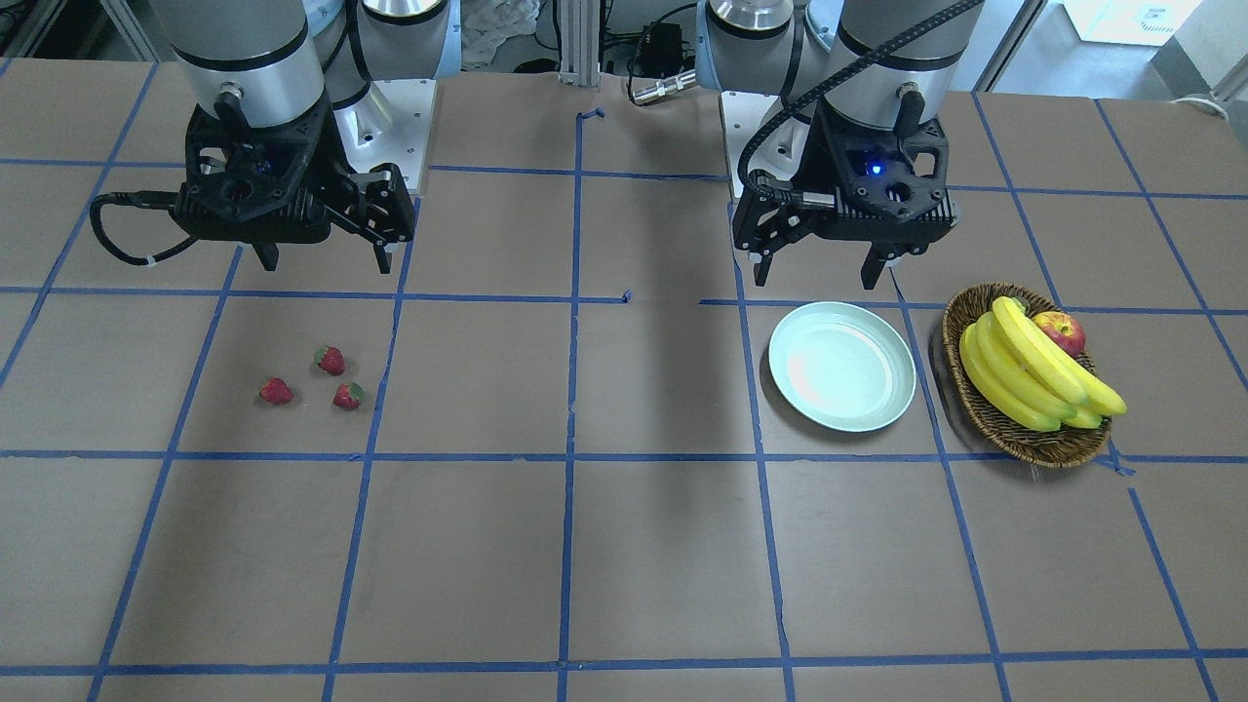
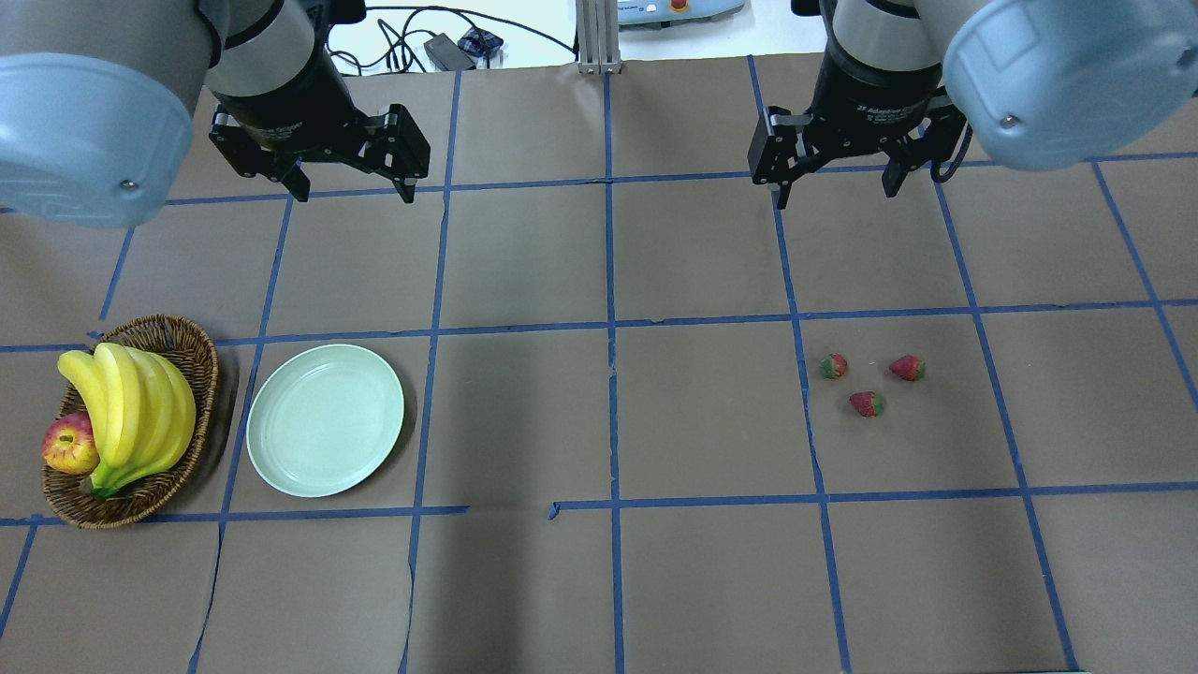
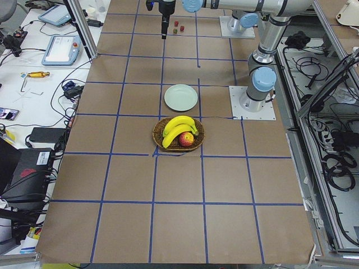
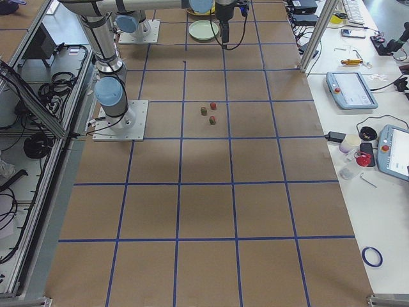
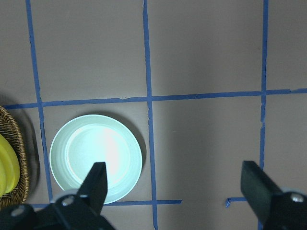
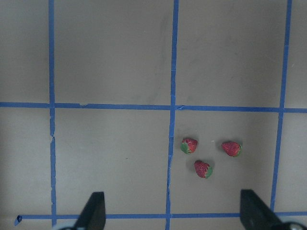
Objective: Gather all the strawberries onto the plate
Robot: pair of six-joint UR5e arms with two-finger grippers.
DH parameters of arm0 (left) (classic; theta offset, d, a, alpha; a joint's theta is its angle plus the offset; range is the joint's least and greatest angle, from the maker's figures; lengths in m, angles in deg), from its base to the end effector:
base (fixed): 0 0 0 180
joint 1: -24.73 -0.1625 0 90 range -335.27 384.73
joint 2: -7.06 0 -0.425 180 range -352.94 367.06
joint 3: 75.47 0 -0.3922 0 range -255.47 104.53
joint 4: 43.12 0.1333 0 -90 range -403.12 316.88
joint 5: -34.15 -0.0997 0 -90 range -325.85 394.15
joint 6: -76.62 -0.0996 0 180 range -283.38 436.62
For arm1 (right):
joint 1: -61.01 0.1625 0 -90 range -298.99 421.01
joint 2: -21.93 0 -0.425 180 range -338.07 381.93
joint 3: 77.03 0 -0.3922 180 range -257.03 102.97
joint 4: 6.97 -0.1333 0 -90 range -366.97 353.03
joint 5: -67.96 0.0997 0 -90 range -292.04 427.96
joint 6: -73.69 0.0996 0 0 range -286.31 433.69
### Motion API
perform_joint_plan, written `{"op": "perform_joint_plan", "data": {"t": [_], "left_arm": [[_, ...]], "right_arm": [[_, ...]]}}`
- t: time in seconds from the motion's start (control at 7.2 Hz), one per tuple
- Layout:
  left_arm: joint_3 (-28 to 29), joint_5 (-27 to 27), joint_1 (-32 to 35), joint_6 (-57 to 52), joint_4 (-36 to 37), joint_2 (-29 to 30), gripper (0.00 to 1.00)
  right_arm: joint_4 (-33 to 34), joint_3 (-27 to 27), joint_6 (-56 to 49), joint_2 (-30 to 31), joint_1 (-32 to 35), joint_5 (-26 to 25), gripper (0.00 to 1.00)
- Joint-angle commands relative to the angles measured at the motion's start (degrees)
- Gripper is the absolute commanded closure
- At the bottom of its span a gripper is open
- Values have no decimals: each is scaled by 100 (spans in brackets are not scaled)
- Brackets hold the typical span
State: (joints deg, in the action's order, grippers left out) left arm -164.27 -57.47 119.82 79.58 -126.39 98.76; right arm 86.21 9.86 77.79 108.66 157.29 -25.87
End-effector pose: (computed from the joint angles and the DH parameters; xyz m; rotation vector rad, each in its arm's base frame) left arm -0.1756 -0.5011 0.4957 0.0555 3.1158 -0.1723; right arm 0.1829 -0.5043 0.4917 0.0558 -3.0780 0.0901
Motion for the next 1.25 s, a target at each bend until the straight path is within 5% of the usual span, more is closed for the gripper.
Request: {"op": "perform_joint_plan", "data": {"t": [0.0,0.28,1.11], "left_arm": [[-68,12,9,2,-14,-12,0],[-77,12,18,-6,-6,-38,0],[-68,12,18,-6,-6,-21,0]], "right_arm": [[95,-57,-14,18,-30,14,0],[112,-58,-40,19,-4,497,0],[104,-14,12,10,5,472,0]]}}
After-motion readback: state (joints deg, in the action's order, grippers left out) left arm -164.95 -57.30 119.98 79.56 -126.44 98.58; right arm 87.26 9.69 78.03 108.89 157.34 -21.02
